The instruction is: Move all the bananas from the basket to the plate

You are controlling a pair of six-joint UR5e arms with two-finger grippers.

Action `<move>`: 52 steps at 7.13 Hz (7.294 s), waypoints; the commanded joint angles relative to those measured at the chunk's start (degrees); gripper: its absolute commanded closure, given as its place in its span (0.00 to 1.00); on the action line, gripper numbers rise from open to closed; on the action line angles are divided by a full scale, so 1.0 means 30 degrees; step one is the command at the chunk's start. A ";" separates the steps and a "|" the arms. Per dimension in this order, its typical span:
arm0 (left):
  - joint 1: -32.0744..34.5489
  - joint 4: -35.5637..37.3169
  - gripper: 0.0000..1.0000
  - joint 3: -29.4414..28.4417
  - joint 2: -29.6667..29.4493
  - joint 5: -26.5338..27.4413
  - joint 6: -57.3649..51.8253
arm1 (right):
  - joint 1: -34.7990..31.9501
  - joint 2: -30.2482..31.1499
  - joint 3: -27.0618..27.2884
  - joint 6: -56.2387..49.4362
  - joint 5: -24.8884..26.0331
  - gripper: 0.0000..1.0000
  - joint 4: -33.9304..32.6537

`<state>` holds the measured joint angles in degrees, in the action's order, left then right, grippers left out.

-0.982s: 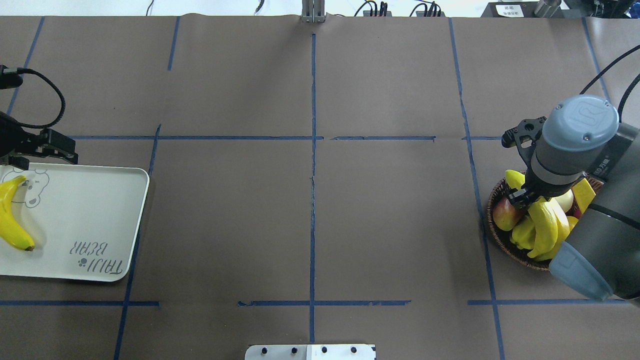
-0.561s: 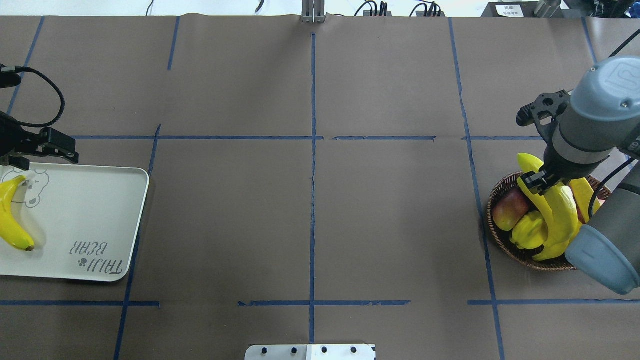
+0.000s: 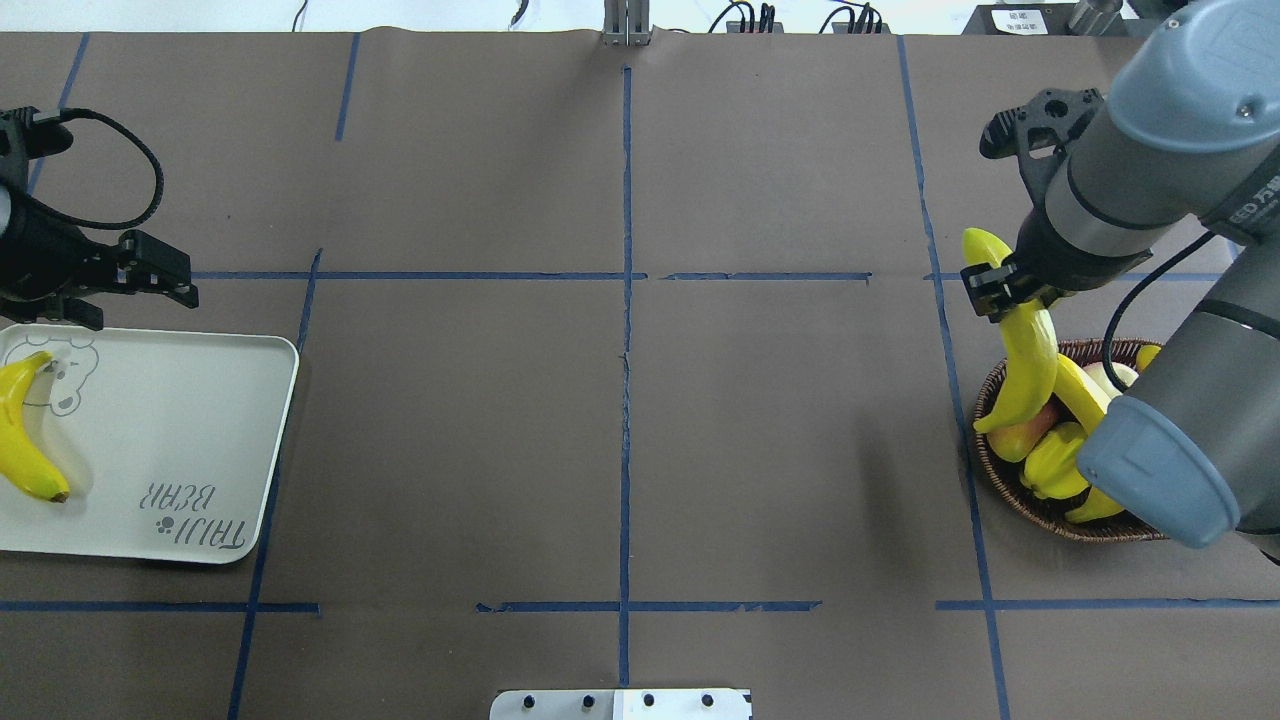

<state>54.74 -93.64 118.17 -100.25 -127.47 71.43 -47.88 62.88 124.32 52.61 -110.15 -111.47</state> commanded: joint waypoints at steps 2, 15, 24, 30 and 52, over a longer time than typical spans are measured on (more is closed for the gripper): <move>-0.1569 -0.0017 0.00 -0.0481 -0.3833 -0.0926 0.9089 | 0.0195 -0.1298 0.0103 0.4640 0.4526 1.00 0.5360; -0.3918 -0.9451 0.00 -0.6461 -1.1139 0.2882 3.4661 | 0.7580 -0.3500 -0.0306 0.7189 1.8640 1.00 0.7126; -0.5444 -0.9509 1.00 -0.6461 -1.2052 0.4347 3.5253 | 0.7580 -0.3705 -0.0307 0.7189 1.8640 0.96 0.7126; -0.4804 -0.9891 1.00 -0.6490 -1.1935 0.4289 3.5343 | 0.7522 -0.3239 0.0943 0.7132 1.7594 0.00 0.7097; -0.1897 -0.9539 0.95 -0.5641 0.6636 1.0114 -0.6113 | 0.1164 0.0894 0.3180 0.1915 0.1238 0.00 -0.1136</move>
<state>49.37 -122.19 101.56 -81.20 -98.73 53.63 -44.38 65.54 134.05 58.42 -106.31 -114.87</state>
